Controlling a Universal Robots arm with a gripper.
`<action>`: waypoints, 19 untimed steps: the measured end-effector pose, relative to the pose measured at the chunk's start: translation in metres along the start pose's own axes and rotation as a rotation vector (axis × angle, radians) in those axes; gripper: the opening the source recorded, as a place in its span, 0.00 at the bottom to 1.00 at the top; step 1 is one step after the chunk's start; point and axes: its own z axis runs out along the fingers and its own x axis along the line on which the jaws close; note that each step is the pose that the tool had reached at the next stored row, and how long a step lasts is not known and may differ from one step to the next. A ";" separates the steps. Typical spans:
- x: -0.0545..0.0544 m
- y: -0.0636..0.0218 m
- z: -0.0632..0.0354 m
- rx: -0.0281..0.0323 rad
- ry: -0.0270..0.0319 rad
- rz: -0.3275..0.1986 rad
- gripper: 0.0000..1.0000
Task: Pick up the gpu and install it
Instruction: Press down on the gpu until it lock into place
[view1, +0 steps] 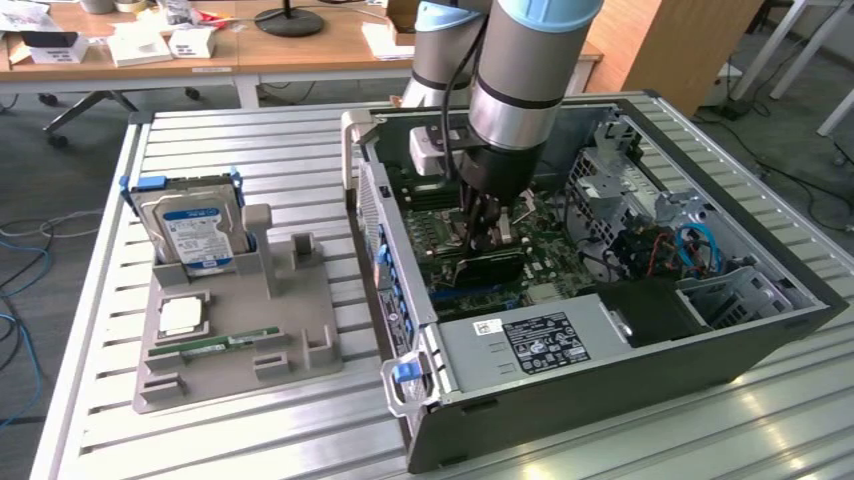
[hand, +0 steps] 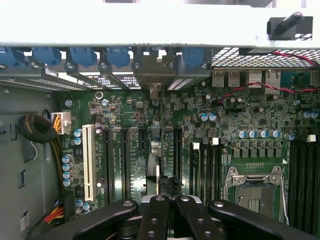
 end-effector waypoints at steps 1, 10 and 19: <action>0.000 0.0000 0.0001 0.0000 0.0001 0.000 0.11; 0.000 0.0000 0.0011 0.0000 0.0000 0.000 0.11; 0.000 0.0001 0.0014 0.0000 0.0000 0.000 0.11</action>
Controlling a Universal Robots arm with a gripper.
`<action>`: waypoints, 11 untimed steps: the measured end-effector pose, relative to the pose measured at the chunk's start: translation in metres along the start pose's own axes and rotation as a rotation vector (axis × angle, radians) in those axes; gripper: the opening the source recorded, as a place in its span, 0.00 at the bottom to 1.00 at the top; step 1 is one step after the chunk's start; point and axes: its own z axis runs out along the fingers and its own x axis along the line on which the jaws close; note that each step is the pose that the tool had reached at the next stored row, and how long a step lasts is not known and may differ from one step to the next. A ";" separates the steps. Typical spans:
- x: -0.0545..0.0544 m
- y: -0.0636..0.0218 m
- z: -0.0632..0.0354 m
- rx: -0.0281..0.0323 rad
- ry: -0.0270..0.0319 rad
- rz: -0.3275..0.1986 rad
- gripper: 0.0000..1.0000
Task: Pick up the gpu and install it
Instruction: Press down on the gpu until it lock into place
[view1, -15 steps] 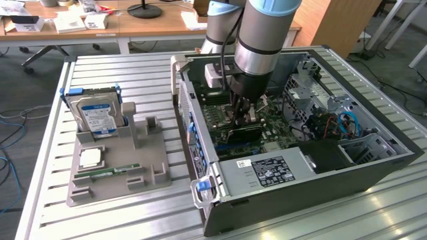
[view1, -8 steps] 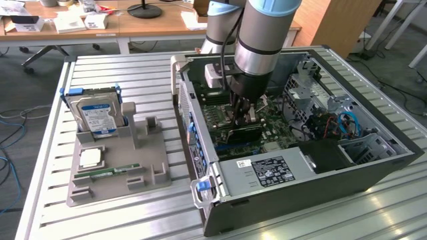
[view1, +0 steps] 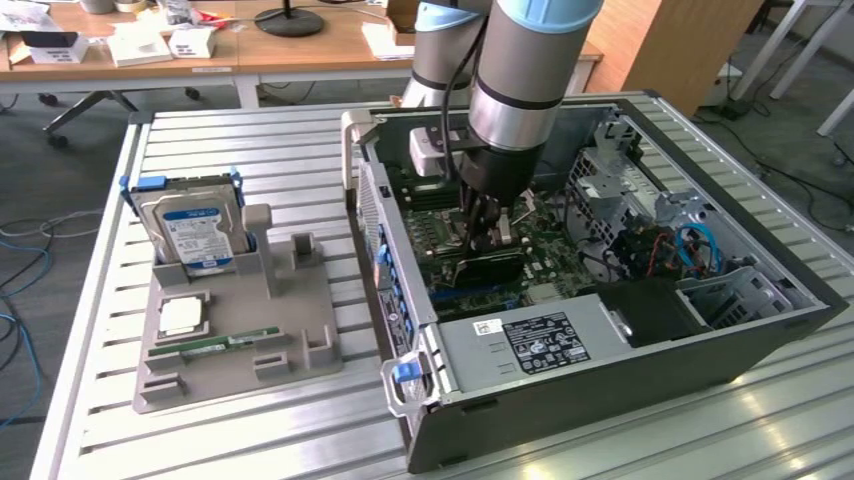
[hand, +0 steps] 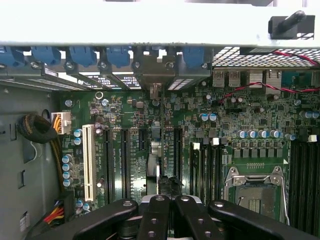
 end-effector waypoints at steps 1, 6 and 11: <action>0.000 0.0000 0.0001 0.0000 0.0001 0.000 0.11; 0.000 0.0001 0.0004 -0.0001 0.0001 0.000 0.11; 0.000 0.0001 0.0004 0.0000 0.0000 0.000 0.11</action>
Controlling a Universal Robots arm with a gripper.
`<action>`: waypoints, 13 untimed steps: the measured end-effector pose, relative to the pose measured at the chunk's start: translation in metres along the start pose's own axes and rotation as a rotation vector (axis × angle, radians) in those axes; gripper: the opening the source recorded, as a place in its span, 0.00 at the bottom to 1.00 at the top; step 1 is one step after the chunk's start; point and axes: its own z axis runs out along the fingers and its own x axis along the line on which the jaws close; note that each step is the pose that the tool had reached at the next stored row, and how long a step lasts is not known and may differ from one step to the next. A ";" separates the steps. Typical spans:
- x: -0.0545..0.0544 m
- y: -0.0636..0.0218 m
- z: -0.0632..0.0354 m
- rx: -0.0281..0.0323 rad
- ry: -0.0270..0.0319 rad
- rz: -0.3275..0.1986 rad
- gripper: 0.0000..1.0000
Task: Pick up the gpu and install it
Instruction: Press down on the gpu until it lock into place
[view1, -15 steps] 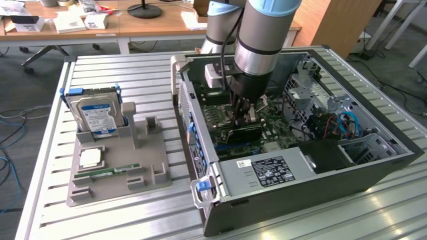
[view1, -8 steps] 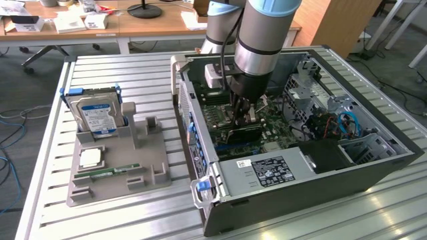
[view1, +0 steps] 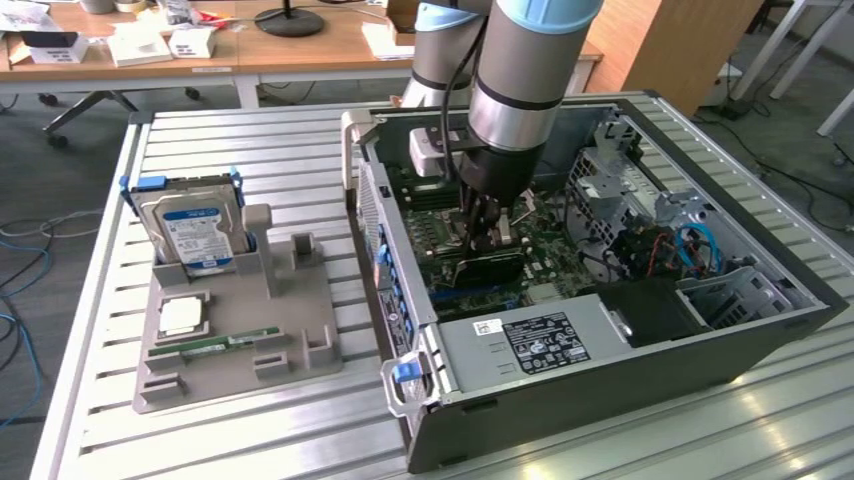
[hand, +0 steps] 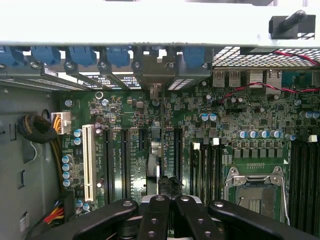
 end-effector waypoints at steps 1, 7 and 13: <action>0.000 0.0001 0.0001 0.0001 0.0001 0.000 0.11; 0.000 0.0007 0.0005 0.0000 0.0001 0.000 0.11; 0.000 0.0007 0.0011 0.0005 -0.0007 0.000 0.11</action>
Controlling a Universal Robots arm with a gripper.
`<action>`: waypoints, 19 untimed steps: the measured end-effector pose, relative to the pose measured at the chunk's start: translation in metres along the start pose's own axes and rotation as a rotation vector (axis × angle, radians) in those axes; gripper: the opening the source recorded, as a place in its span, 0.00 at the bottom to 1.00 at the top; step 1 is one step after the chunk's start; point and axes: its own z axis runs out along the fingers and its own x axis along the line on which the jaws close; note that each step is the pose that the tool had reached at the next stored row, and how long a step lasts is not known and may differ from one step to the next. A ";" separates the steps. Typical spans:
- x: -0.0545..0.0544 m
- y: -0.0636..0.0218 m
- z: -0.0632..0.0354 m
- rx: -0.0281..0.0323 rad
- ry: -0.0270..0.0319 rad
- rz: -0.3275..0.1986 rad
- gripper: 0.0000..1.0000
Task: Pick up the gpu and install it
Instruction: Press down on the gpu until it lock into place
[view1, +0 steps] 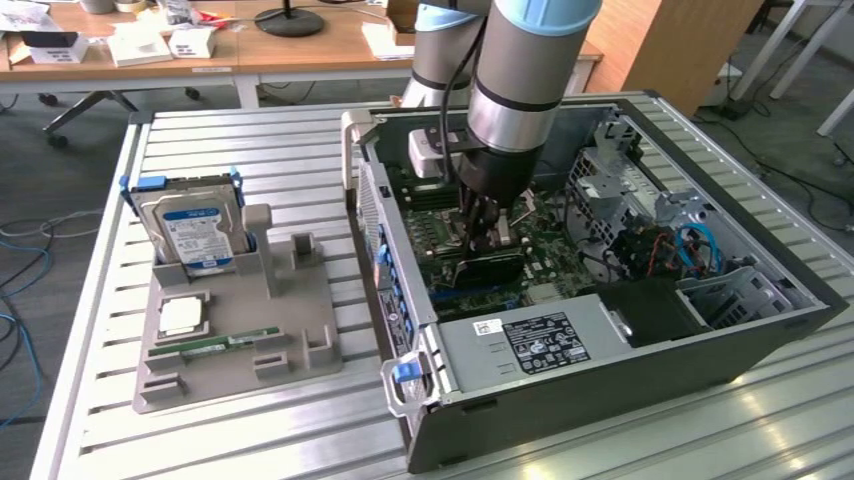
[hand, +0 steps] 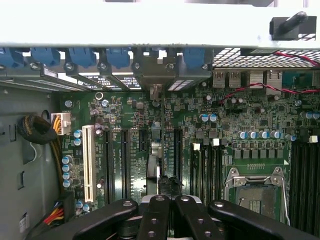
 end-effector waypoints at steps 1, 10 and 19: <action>0.000 0.0000 0.0000 -0.0002 0.0002 0.000 0.11; 0.000 0.0001 -0.0003 -0.0004 0.0007 0.000 0.11; 0.000 0.0001 -0.0041 -0.0004 0.0008 0.000 0.11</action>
